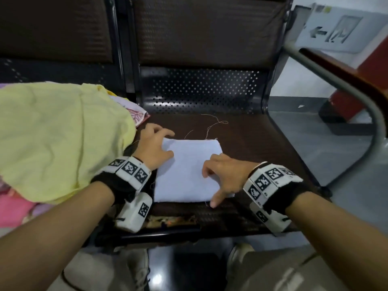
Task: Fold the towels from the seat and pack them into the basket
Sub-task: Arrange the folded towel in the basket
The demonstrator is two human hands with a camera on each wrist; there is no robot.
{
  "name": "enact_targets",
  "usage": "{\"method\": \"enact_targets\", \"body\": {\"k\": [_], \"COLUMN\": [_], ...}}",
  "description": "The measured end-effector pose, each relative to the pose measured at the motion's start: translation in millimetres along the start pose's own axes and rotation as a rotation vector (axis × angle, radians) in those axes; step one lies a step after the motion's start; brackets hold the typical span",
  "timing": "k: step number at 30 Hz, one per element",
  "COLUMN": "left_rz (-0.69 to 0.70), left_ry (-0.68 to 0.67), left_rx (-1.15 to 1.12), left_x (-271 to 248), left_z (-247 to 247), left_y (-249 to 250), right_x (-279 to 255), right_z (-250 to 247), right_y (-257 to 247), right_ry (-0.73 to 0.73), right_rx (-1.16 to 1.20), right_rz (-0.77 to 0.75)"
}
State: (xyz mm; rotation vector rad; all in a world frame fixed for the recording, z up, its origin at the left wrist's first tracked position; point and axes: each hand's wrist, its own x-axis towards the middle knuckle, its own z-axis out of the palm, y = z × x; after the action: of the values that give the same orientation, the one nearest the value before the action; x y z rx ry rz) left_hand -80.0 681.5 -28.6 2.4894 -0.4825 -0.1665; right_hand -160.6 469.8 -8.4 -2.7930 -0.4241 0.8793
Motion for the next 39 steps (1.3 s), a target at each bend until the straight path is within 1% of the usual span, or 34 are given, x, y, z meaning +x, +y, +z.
{"method": "enact_targets", "body": {"k": [1,2,3,4,5,6,7,10,14,17,20,22,23,26,28,30,33,35,36,39], "left_rz": [0.055,0.099,0.134,0.157,0.188,0.219,0.246,0.255,0.251,0.212,0.13,0.091,0.066,-0.026,-0.082,-0.082,-0.073,-0.062,-0.059,-0.059], "left_ry": [-0.007,-0.075,-0.187,-0.311,-0.407,-0.46,-0.481,-0.463,-0.333,-0.362,-0.412,-0.43,-0.422,-0.418,-0.45,-0.478,-0.506,-0.538,-0.547,-0.52], "left_rx": [-0.023,-0.058,-0.079,-0.054,0.022,0.124,0.208,0.341,0.306,0.248,0.138,0.094,0.084,0.153,0.184,0.232,0.287,0.353,0.43,0.703], "left_x": [-8,-17,-25,-33,-39,-43,-47,-58,-62,-54,-41,-34,-30,-19,-11,-3,5,9,11,11], "left_z": [0,0,-1,-1,-2,-2,-3,-6,-16,-27,-36,-36,-35,-28,-24,-21,-16,-11,-9,-9], "left_y": [4,9,13,17,19,18,17,12,20,27,27,24,22,16,11,7,3,4,5,13], "right_x": [-2,-3,-4,-5,-7,-10,-14,-27,-40,-42,-43,-41,-38,-19,-4,6,14,18,21,26], "right_z": [3,4,4,2,-1,-4,-7,-11,-9,-8,-11,-12,-12,-12,-12,-11,-9,-9,-9,-12], "right_y": [-1,-2,-4,-6,-7,-8,-8,-5,-5,-2,6,12,14,18,20,26,38,44,46,37], "right_ry": [-0.017,-0.008,0.022,0.071,0.127,0.169,0.193,0.216,0.249,0.286,0.245,0.23,0.249,0.349,0.361,0.329,0.171,0.082,0.066,0.087], "right_rx": [-0.058,-0.1,-0.115,-0.105,-0.085,-0.061,-0.038,0.028,0.111,0.266,0.54,0.629,0.653,0.737,0.799,0.767,0.605,0.555,0.543,0.549], "right_rz": [0.0,0.003,0.002,-0.006,-0.015,-0.016,-0.009,0.032,0.014,0.045,0.067,0.076,0.087,0.158,0.242,0.358,0.487,0.524,0.529,0.492]}}
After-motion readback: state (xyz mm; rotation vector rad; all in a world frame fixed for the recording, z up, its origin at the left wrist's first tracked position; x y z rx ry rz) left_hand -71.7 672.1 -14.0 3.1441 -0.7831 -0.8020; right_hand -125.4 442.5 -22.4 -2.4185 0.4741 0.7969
